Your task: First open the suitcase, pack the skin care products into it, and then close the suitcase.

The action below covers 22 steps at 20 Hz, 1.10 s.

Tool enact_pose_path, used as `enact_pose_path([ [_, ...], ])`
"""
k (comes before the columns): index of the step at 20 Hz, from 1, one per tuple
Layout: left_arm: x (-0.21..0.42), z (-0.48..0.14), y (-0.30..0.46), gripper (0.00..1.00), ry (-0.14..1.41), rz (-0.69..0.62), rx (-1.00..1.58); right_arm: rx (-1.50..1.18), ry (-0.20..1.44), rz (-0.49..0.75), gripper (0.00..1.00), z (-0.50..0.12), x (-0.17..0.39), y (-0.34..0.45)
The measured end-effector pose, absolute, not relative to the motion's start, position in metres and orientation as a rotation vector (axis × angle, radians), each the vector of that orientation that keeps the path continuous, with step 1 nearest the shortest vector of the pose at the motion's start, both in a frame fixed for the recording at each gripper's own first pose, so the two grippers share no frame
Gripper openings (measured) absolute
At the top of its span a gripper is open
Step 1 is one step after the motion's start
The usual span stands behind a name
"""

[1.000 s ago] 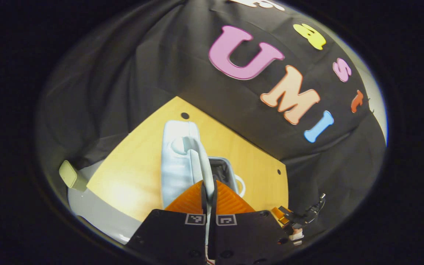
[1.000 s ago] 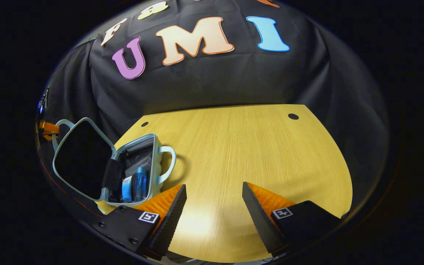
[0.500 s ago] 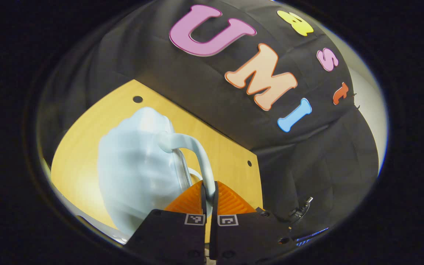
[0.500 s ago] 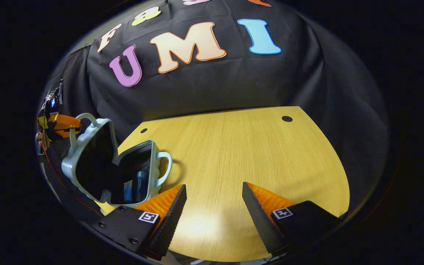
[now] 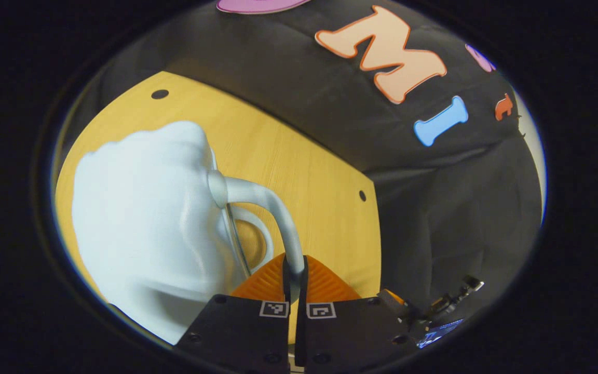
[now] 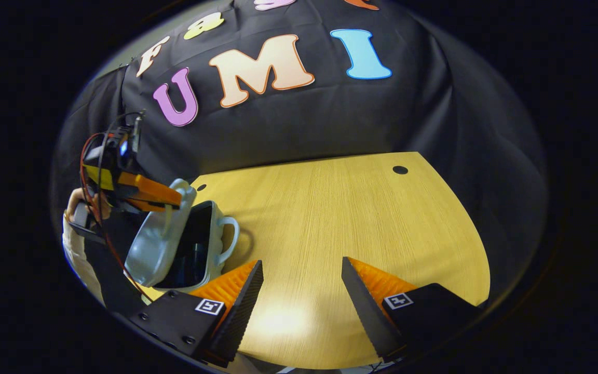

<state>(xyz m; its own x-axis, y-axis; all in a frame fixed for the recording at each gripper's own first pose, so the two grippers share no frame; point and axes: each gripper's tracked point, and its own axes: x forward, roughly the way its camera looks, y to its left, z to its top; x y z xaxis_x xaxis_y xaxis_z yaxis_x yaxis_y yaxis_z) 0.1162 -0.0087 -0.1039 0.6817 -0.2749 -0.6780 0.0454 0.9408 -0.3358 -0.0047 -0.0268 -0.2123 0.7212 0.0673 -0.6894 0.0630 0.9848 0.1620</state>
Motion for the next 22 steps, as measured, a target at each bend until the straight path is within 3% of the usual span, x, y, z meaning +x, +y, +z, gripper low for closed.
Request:
enact_pose_path([
  [6, 0.134, -0.15, -0.013, 0.0, 0.901, -0.116, -0.2, 0.205, 0.724, -0.016, 0.95, -0.204, 0.004, -0.027],
  [10, 0.125, -0.14, -0.02, 0.15, 0.868, -0.138, -0.161, 0.248, 0.676, -0.052, 0.95, -0.192, 0.013, -0.039],
  [11, 0.119, -0.134, -0.022, 0.35, 0.845, -0.148, -0.139, 0.261, 0.665, -0.057, 0.95, -0.19, 0.015, -0.042],
  [12, 0.113, -0.129, -0.027, 0.36, 0.817, -0.159, -0.111, 0.272, 0.654, -0.054, 0.95, -0.187, 0.016, -0.043],
  [13, 0.107, -0.125, -0.032, 0.63, 0.786, -0.171, -0.078, 0.277, 0.642, -0.05, 0.95, -0.184, 0.017, -0.043],
  [14, 0.102, -0.12, -0.038, 0.68, 0.756, -0.178, -0.041, 0.277, 0.629, -0.043, 0.96, -0.181, 0.019, -0.044],
  [15, 0.095, -0.114, -0.041, 0.8, 0.726, -0.184, -0.001, 0.277, 0.613, -0.035, 0.95, -0.178, 0.018, -0.045],
  [16, 0.089, -0.107, -0.044, 0.76, 0.691, -0.186, 0.039, 0.281, 0.594, -0.028, 0.95, -0.173, 0.019, -0.045],
  [21, 0.059, -0.095, -0.065, 0.95, 0.563, -0.181, 0.19, 0.292, 0.473, -0.015, 0.95, -0.138, 0.021, -0.048],
  [22, 0.053, -0.096, -0.068, 0.95, 0.55, -0.174, 0.199, 0.294, 0.452, -0.015, 0.95, -0.133, 0.021, -0.05],
])
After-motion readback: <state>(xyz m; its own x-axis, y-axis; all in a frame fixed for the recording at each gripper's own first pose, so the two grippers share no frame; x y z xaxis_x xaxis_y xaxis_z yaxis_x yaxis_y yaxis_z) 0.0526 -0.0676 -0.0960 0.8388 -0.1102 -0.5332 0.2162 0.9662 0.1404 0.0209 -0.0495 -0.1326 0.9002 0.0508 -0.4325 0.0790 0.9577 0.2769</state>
